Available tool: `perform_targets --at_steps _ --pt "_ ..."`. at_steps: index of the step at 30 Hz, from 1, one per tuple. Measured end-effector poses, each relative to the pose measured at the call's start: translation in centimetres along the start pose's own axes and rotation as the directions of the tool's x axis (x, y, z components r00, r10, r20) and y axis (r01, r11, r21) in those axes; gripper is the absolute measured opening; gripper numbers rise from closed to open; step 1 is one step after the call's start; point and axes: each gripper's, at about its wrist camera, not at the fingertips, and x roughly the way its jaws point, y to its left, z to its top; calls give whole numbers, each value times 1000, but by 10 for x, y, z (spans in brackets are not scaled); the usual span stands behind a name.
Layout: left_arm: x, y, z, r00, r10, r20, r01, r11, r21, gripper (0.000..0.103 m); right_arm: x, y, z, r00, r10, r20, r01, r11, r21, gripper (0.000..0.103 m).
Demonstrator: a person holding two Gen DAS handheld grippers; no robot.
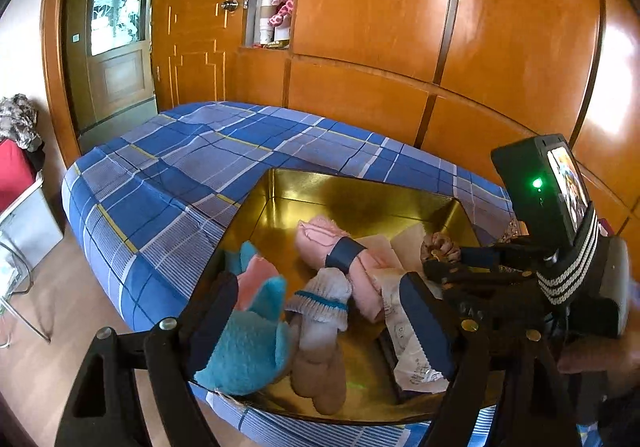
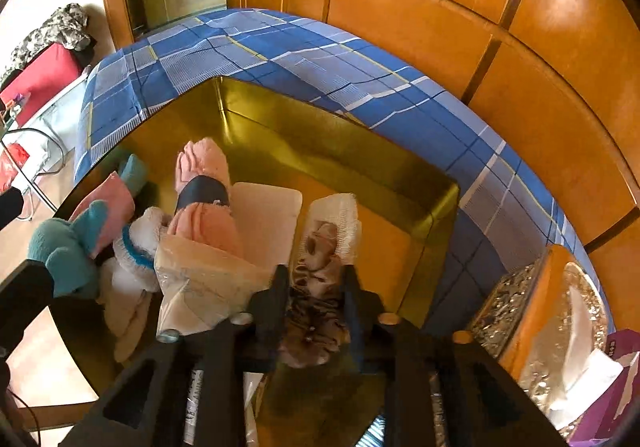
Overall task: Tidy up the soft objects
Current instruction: 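Carry the brown scrunchie over the tray and open the right tool, then move the left tool to the red Santa plush while the right tool moves to the white pad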
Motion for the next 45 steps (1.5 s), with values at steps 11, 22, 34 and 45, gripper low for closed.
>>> perform_targets --at_steps 11,22,34,45 --pt "-2 -6 -2 1000 -6 4 6 1000 12 83 -45 -17 -10 992 4 128 -18 994 111 41" --pt "-9 -12 -2 1000 -13 24 13 1000 24 86 -76 -21 -20 981 5 193 -32 990 139 41" --pt "-12 -22 -5 999 -35 22 34 998 56 86 -130 -58 -67 958 -76 278 9 972 233 41" --pt "-19 -40 -11 997 -67 25 63 992 112 86 -187 -133 -119 912 -259 318 108 900 423 41"
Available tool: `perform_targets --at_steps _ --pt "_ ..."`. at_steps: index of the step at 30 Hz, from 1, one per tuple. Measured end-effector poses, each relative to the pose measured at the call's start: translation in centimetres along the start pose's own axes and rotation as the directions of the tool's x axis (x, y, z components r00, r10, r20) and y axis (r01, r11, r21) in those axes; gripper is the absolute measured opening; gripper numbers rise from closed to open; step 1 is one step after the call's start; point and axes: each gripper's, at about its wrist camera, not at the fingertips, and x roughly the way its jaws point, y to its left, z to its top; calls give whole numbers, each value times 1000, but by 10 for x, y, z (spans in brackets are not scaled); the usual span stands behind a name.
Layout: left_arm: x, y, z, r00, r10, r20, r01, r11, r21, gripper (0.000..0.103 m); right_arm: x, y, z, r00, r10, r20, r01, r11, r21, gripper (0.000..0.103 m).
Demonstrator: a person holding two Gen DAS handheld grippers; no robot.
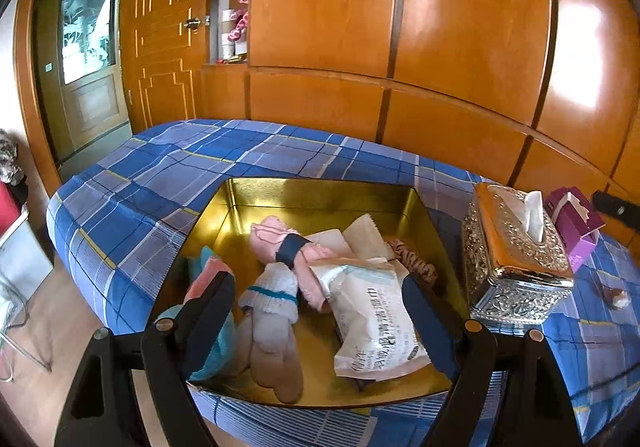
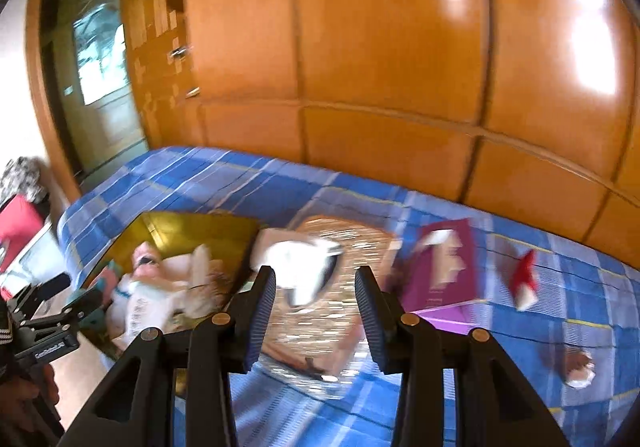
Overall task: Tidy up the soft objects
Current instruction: 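Move the left tool to the red Santa plush while the right tool moves to the white pad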
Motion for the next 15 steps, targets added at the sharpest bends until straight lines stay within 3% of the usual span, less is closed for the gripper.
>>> perform_targets --at_steps 8,15 --pt "-7 -18 -1 1000 -14 7 13 999 51 86 -27 -77 -1 987 -157 33 153 982 109 41" --pt "-16 -40 2 999 -34 21 32 993 116 86 -36 -151 -19 958 -286 7 277 934 225 41"
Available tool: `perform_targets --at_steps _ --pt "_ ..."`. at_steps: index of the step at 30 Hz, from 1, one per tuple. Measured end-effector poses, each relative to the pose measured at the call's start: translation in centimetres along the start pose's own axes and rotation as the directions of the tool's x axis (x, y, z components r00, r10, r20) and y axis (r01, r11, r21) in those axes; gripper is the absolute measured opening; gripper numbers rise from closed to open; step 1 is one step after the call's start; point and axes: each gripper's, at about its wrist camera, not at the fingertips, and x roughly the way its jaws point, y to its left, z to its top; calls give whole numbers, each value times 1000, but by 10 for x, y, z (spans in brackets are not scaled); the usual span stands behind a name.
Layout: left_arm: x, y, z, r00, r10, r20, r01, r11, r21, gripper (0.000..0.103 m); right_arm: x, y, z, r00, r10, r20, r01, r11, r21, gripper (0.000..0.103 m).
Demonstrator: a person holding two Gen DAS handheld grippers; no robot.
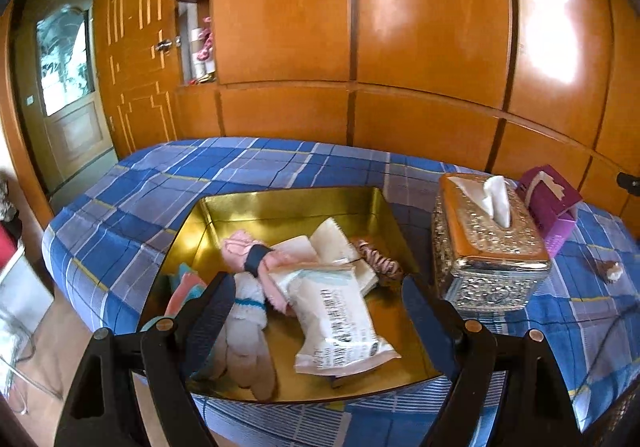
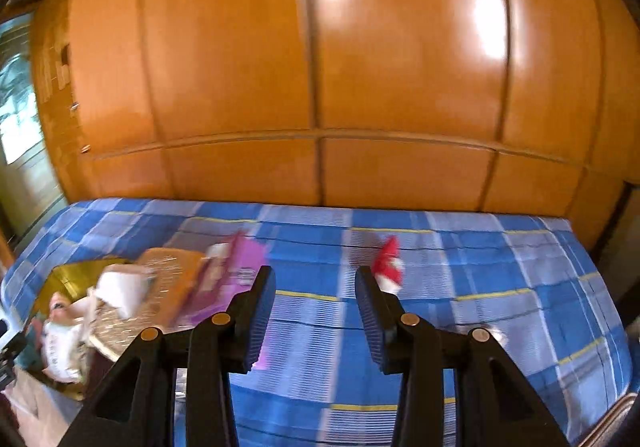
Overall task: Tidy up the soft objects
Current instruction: 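Move the left tool to the red Santa plush while the right tool moves to the white pad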
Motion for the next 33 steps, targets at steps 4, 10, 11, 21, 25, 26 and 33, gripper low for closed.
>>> perform_targets --at_steps 4,10,11,21,25,26,33 --pt "-4 -18 5 1000 -20 9 20 999 49 86 14 -40 -6 997 -77 -21 78 995 64 41" --pt "-10 -49 13 998 -62 16 60 990 126 86 38 -94 -16 982 -176 -64 183 973 140 41" --pt "-11 -56 14 997 -71 15 68 988 140 86 43 -105 -18 978 -194 -75 204 966 158 41" --pt "-22 -130 28 983 -182 21 168 941 292 86 70 -182 -47 957 -228 -181 283 874 395 41" --pt "-26 -169 34 970 -243 12 223 907 358 86 70 -194 -54 960 -190 -208 268 843 466 41" --pt "-26 -180 35 965 -263 5 242 895 375 86 70 -195 -56 957 -190 -218 274 838 472 41" --pt "-32 -248 42 919 -392 -51 371 812 451 86 70 -220 -72 947 -177 -268 306 750 586 41"
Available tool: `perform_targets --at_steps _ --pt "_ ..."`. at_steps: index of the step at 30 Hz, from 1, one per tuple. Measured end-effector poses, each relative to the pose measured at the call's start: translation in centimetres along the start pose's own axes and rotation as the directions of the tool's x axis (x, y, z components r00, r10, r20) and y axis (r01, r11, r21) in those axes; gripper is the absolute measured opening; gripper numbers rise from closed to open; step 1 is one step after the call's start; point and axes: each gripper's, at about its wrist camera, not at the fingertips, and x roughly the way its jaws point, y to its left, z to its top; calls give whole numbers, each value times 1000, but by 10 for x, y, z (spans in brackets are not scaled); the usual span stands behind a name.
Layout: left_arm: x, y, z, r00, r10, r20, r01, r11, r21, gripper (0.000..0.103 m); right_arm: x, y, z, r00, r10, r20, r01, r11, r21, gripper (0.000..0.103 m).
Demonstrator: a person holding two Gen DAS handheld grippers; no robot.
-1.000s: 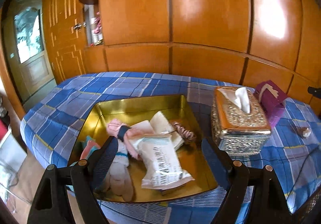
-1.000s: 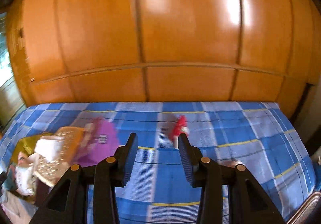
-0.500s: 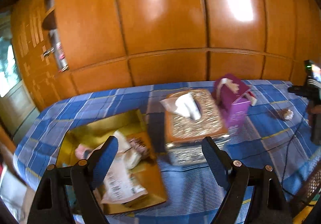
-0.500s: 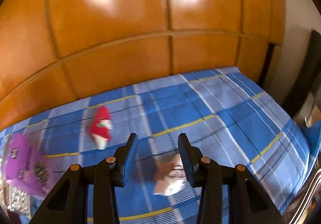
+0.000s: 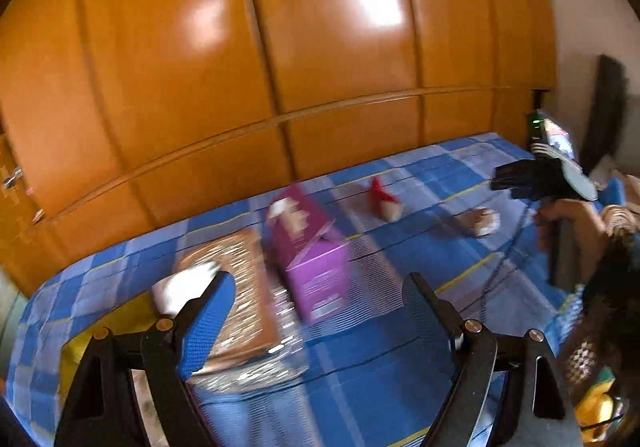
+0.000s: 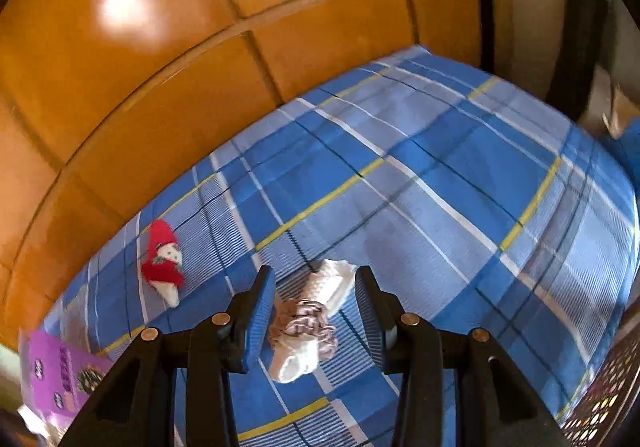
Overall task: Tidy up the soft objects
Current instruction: 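Move the left tool to the red Santa plush while the right tool moves to the white pad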
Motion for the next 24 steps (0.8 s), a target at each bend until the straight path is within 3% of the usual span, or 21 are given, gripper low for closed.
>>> perform_targets --at_steps 7,11,18,24 --pt "38 -52 52 985 -170 -30 171 985 20 86 0 -31 4 999 47 -16 -43 984 175 41" --pt "77 -73 76 978 -194 -73 193 981 -16 86 0 -42 4 998 65 -14 -60 970 237 41" --pt "184 -88 82 957 -168 -236 134 979 -155 85 6 -45 4 992 121 -43 -105 955 277 41" --pt "250 -85 84 950 -114 -292 59 980 -191 83 10 -40 3 985 157 -65 -135 955 262 41"
